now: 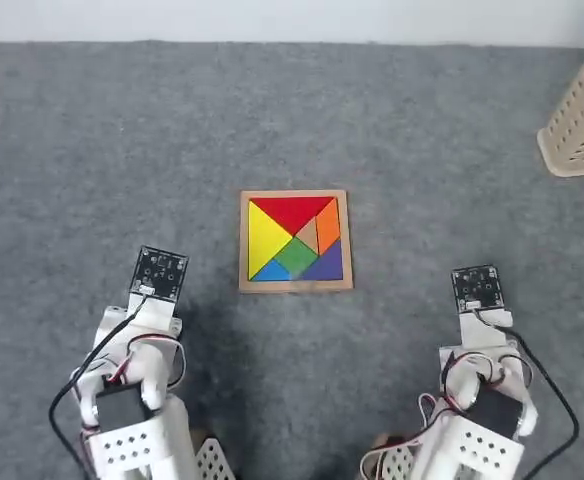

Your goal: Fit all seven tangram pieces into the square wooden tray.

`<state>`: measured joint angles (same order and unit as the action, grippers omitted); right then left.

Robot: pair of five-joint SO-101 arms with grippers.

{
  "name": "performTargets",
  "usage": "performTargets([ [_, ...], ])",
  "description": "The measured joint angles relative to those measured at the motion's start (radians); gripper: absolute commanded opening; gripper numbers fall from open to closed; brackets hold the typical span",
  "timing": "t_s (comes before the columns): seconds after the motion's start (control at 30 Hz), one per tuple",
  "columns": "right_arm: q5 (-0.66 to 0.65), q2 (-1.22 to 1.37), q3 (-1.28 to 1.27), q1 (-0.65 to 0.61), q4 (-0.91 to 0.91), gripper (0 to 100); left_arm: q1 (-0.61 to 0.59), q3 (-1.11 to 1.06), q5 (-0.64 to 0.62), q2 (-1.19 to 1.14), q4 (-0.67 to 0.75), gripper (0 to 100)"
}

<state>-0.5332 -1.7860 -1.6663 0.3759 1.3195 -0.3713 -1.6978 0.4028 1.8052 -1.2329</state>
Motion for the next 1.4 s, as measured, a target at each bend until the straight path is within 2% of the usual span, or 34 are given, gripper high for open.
performTargets([
  [1.4,0.000,0.000,0.000,0.000,0.000,0.6,0.000,0.000,0.000,0.000,0.000,12],
])
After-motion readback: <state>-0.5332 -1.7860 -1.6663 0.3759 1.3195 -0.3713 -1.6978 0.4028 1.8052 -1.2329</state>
